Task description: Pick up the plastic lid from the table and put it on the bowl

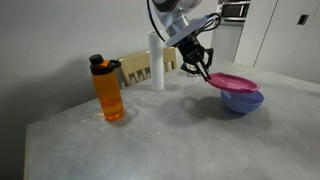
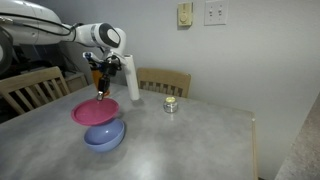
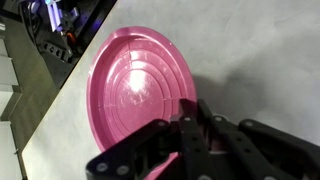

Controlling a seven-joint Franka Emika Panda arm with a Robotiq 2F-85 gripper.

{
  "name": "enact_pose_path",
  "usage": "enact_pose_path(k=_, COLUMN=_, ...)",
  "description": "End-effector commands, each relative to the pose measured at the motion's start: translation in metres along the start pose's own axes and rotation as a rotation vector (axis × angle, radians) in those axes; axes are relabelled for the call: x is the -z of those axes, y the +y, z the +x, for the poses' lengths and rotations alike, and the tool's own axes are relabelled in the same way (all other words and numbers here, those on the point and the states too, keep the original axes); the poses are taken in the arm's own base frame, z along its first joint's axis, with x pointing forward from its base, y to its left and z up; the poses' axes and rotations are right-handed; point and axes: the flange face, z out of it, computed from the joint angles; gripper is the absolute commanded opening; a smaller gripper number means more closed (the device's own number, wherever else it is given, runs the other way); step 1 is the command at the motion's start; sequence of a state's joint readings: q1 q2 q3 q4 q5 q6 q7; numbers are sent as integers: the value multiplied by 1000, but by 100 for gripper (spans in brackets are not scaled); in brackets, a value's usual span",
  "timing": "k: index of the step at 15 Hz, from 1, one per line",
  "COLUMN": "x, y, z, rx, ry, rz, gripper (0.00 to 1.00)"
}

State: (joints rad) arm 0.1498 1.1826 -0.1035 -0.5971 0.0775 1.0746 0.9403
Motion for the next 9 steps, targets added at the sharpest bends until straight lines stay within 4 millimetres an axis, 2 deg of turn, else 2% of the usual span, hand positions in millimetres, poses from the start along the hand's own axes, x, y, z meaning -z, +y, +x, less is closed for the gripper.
enact_pose_path(k=1, x=-4, y=11, z=10, rx=-17, ry=-61, rz=26, gripper=3)
enact_pose_path(k=9, x=-33, y=17, z=39, rx=-53, ry=-85, rz=45, gripper=3)
